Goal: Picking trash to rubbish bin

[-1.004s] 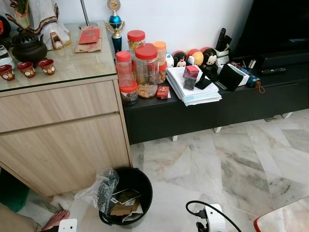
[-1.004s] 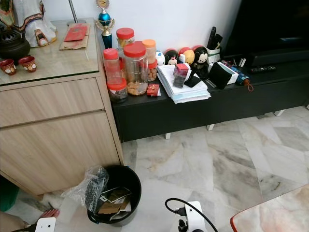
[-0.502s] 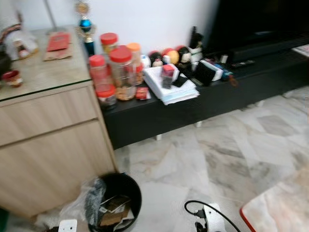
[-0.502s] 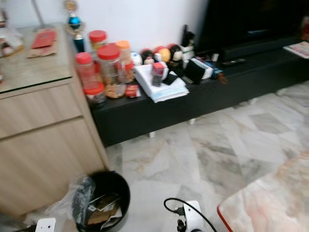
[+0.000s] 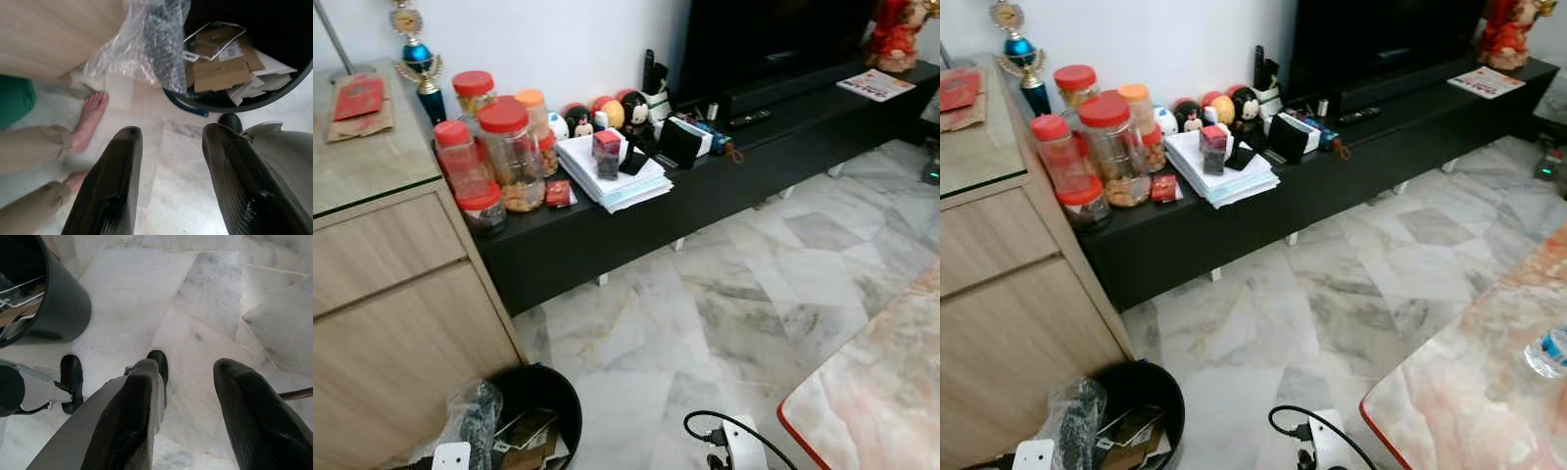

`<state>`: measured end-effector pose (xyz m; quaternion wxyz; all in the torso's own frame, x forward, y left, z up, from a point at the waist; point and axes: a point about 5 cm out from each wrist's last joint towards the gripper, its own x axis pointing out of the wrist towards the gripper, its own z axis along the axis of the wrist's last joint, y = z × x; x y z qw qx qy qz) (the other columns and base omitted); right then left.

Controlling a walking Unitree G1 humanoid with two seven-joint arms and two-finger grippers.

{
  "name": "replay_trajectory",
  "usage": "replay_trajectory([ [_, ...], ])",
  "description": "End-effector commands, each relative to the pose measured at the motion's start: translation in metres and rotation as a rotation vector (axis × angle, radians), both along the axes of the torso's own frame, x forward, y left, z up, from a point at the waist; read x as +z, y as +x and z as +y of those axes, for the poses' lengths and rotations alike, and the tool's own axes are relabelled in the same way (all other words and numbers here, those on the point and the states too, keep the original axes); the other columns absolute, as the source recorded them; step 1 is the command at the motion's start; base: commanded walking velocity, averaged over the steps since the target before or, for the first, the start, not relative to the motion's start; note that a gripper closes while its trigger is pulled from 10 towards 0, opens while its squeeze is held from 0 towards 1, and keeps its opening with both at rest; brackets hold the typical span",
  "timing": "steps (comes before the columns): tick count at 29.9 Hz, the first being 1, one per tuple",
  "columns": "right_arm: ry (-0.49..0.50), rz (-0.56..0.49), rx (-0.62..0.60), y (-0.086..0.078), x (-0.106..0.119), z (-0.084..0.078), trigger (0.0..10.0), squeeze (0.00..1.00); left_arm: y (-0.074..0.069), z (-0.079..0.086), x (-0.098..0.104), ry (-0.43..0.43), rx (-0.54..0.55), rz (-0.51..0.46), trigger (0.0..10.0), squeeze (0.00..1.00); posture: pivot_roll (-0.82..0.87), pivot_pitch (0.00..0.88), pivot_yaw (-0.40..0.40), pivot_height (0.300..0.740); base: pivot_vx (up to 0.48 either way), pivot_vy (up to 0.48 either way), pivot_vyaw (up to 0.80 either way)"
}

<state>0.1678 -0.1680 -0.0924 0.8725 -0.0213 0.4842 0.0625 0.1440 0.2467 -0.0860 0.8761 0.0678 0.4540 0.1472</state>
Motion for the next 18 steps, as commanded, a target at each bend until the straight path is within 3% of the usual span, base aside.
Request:
replay_trajectory([
  [1,-0.003,0.015,0.011,-0.0027,-0.0014,0.0009,10.0,0.00,-0.0040,-0.0016,-0.0023,0.005,-0.004,0.023,10.0,0.00,0.04,0.058,0.001,0.740,0.000,0.000,-0.73],
  [18,-0.015,0.037,0.030,-0.0064,-0.0032,0.0011,10.0,0.00,-0.0039,-0.0044,-0.0030,-0.001,-0.008,0.023,10.0,0.00,0.04,0.059,-0.002,0.740,0.000,0.000,-0.73],
])
